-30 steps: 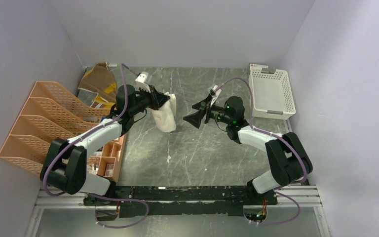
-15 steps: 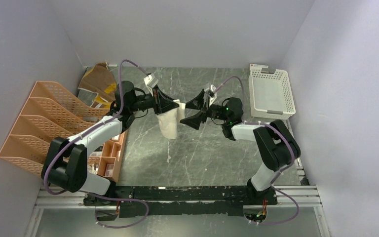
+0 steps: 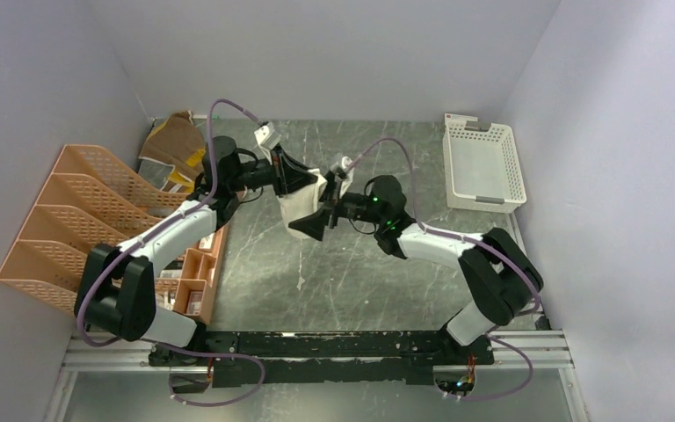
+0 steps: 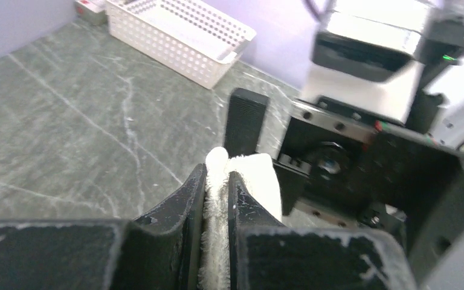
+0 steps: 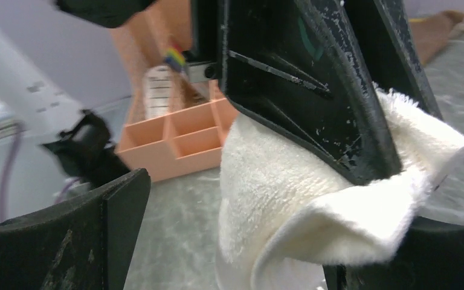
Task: Roll the towels
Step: Place the towel in the bin.
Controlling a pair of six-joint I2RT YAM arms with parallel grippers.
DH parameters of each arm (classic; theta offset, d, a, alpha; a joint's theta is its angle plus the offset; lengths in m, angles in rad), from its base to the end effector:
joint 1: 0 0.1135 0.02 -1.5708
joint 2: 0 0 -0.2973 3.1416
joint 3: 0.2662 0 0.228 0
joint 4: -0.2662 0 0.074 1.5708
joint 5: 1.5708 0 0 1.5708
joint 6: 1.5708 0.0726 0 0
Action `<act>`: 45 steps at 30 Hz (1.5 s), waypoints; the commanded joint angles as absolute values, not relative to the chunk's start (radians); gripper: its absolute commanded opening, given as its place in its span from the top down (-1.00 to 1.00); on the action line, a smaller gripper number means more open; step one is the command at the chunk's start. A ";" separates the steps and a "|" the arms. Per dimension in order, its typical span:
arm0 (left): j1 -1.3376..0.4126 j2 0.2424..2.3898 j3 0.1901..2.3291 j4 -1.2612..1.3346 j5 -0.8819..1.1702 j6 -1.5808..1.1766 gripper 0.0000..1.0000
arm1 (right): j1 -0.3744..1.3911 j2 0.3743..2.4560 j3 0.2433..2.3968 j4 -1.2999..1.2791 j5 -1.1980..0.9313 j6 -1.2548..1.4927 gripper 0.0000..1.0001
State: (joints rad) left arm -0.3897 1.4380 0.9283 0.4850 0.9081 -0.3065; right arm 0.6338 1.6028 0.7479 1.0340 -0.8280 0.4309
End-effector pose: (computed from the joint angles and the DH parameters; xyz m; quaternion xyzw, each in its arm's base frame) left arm 0.2748 -0.1747 0.3503 0.3328 0.6300 -0.5092 0.4828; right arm 0.2425 0.2446 0.3060 -0.3666 0.5526 0.5788 0.4745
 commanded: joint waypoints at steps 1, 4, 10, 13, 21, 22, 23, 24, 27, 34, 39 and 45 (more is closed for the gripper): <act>-0.395 1.401 0.925 0.470 0.736 -0.270 0.86 | 0.744 1.545 0.852 0.605 -0.460 0.120 -1.00; -0.402 1.377 0.895 0.492 0.590 -0.314 0.86 | 0.792 1.570 0.899 0.533 -0.324 0.107 -1.00; -0.434 1.316 0.856 0.469 0.290 -0.431 0.86 | 0.906 1.641 0.979 0.447 0.009 0.043 -1.00; -0.458 1.298 0.866 0.404 0.162 -0.480 0.86 | 0.945 1.681 1.020 0.439 0.124 0.031 -1.00; -0.480 1.264 0.879 0.286 -0.063 -0.581 0.87 | 1.003 1.761 1.136 0.360 0.370 0.051 -0.29; -0.480 1.255 0.874 0.277 -0.091 -0.598 0.87 | 1.007 1.762 1.138 0.360 0.407 0.055 -0.11; -0.481 1.247 0.869 0.274 -0.115 -0.614 0.86 | 1.009 1.762 1.137 0.364 0.425 0.058 0.06; -0.480 1.237 0.859 0.271 -0.138 -0.632 0.86 | 1.011 1.759 1.133 0.369 0.443 0.064 0.18; -0.480 1.208 0.826 0.282 -0.186 -0.675 0.86 | 1.012 1.744 1.112 0.400 0.496 0.082 0.54; -0.461 1.164 0.855 0.199 -0.226 -0.705 0.30 | 1.006 1.712 1.068 0.424 0.472 0.074 1.00; -0.349 1.134 0.963 0.092 -0.087 -0.676 -0.99 | 0.926 1.665 1.023 0.381 0.343 0.056 1.00; -0.205 1.149 1.140 -0.126 0.069 -0.615 -0.99 | 0.677 1.558 1.051 0.191 0.062 0.005 1.00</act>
State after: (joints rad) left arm -0.2691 1.1671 1.0458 0.0174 -0.0586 -0.6670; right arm 0.8249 1.6604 1.0069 0.3077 0.2325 0.0528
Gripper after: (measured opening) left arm 0.993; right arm 0.233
